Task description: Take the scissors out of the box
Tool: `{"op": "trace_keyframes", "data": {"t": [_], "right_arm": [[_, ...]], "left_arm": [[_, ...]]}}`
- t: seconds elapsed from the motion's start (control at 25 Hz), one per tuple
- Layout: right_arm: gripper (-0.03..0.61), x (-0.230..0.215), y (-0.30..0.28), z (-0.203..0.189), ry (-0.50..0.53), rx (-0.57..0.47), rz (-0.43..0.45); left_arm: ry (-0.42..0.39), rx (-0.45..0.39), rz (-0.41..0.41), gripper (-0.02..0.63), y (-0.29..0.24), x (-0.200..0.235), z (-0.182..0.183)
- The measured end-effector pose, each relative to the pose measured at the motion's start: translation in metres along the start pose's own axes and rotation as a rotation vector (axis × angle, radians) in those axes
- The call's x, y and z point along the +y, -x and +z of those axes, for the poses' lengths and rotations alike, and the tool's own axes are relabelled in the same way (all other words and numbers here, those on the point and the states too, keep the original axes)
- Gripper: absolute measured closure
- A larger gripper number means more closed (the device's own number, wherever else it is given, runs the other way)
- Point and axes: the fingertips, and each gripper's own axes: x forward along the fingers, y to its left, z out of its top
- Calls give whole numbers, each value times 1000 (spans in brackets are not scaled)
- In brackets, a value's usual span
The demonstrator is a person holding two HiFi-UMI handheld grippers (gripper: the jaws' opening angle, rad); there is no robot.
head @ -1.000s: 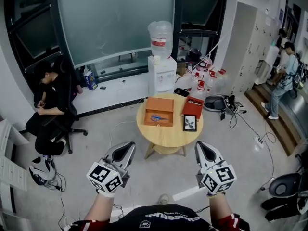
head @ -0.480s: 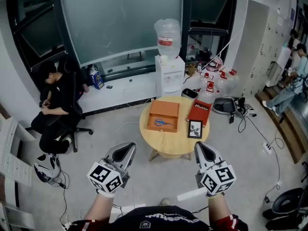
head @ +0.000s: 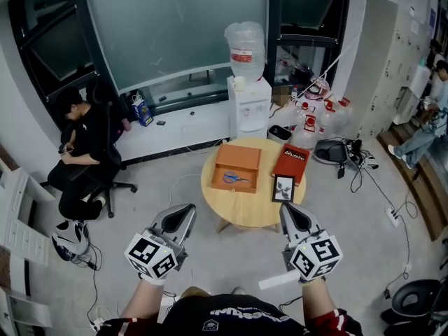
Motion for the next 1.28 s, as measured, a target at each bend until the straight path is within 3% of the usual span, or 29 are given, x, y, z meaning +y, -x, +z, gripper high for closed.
{"op": "trace_keyframes", "data": {"t": [0.48, 1.28], "right_arm": [[551, -11, -29, -15, -22, 47, -6], [551, 1, -149, 7, 53, 60, -113]], "left_arm": [[-4, 21, -9, 598, -22, 20, -8], [54, -49, -136, 598, -94, 153, -1]]}}
